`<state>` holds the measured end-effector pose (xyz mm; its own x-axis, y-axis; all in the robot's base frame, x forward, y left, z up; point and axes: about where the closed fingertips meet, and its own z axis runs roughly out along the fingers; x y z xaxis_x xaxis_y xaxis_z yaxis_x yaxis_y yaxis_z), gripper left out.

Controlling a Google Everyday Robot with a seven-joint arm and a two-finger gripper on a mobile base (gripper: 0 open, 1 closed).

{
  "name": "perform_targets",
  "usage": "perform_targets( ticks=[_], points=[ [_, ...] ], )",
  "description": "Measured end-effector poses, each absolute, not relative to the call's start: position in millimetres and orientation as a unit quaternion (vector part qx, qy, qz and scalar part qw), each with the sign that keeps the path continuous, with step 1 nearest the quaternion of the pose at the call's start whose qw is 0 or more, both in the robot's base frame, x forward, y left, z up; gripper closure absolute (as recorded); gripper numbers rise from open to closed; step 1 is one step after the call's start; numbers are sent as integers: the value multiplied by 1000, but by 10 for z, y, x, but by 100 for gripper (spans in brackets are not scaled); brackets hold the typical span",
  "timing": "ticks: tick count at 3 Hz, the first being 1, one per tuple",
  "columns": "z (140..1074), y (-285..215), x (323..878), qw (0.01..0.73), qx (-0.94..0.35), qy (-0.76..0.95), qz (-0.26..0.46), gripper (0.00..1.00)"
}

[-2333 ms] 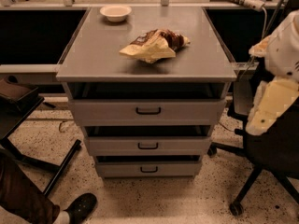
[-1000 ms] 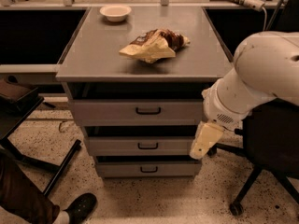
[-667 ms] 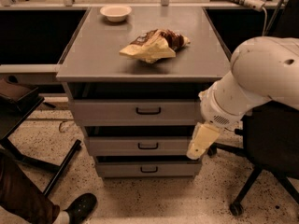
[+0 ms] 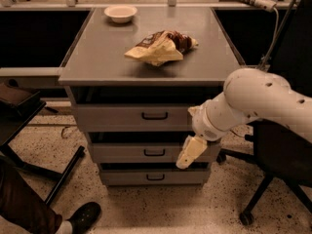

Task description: Open top drawer

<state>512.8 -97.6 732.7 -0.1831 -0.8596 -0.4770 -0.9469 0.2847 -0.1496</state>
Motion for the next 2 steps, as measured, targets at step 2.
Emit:
perform_targets(
  ticks=[2],
  points=[
    [7025,-809,5479,293,-566,769,51,0]
  ],
)
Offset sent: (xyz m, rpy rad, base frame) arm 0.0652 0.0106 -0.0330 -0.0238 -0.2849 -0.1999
